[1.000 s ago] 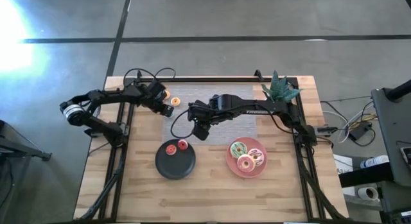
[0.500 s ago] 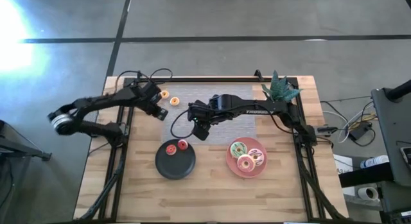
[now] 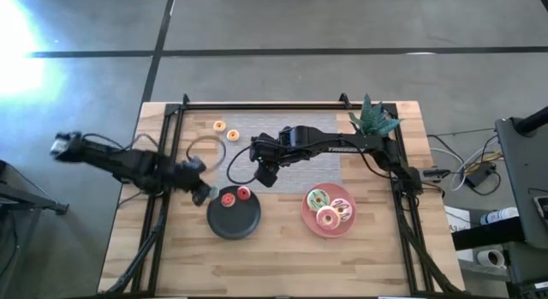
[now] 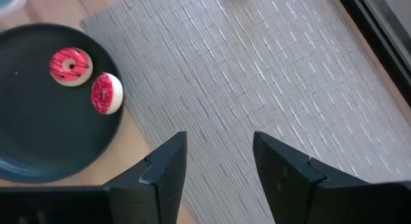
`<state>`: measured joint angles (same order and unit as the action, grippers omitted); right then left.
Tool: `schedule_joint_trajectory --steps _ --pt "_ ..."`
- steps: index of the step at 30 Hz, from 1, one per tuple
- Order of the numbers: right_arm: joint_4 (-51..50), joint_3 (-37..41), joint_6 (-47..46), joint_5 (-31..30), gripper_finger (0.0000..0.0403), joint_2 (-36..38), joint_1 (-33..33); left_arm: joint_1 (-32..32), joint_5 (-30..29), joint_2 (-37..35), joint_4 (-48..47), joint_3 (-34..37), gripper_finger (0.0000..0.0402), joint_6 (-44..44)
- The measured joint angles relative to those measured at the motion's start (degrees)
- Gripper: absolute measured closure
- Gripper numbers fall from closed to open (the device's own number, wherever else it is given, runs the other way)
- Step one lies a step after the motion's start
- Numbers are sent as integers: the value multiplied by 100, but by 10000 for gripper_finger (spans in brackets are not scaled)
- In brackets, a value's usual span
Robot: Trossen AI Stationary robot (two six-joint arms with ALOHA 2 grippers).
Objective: Pick & Place donuts
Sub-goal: Put the small blue donut on the black plate
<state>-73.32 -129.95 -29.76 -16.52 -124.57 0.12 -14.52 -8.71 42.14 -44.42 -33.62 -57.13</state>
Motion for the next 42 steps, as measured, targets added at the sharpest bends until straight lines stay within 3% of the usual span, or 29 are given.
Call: schedule_joint_trajectory --steps 4,8,15,21,26,34,42 --pt "41 0 -120 1 232 0 9 -1301 -808 600 165 28 401 -1027" --pt "41 0 -304 4 232 0 53 -1804 -915 1318 125 35 401 -1660" --pt "51 0 -371 -1 232 0 155 -1821 -720 2135 231 22 395 -1747" --pt "65 0 -437 -6 232 0 162 -1821 -571 2350 854 22 343 -1551" --pt "70 0 -434 -14 232 0 162 -1821 -572 2295 748 -1 311 -1510" --pt "76 0 -331 -147 232 0 157 -1741 -664 2055 736 42 310 -1298" --pt "83 0 -326 -166 232 0 91 -1644 -301 2069 789 140 314 -1319"
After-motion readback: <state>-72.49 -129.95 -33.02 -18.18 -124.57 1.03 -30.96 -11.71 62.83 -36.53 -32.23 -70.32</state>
